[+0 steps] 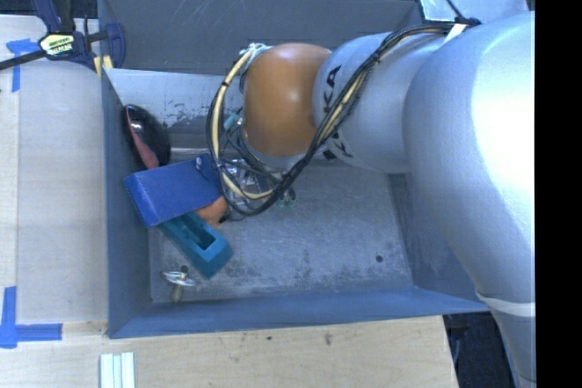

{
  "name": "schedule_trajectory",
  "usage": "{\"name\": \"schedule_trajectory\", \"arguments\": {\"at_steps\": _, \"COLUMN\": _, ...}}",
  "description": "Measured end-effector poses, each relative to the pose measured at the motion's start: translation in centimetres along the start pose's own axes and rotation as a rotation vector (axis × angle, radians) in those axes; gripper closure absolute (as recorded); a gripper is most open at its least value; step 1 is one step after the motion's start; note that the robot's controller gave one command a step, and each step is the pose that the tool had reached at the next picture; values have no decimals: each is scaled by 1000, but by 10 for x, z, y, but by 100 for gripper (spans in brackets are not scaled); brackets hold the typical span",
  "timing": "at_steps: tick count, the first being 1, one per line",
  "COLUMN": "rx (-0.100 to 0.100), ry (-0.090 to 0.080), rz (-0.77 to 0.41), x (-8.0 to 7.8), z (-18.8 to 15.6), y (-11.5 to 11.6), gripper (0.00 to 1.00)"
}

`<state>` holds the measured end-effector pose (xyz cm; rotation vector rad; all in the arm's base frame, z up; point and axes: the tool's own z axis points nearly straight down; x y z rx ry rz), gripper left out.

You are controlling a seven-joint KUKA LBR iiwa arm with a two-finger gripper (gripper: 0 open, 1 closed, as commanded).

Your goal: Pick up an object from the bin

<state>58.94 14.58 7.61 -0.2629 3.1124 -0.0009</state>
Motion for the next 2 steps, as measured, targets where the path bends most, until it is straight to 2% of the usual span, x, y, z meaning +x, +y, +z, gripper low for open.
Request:
{"name": "schedule_trajectory", "arguments": {"at_steps": 1, "rx": 0, "ry": 0, "rz": 0, "x": 0, "z": 0, "y": 0, "gripper": 100}}
{"name": "schedule_trajectory", "arguments": {"at_steps": 2, "rx": -3, "ry": 9, "rz": -59, "x": 6, "z": -162, "y": 8, "gripper": 100}}
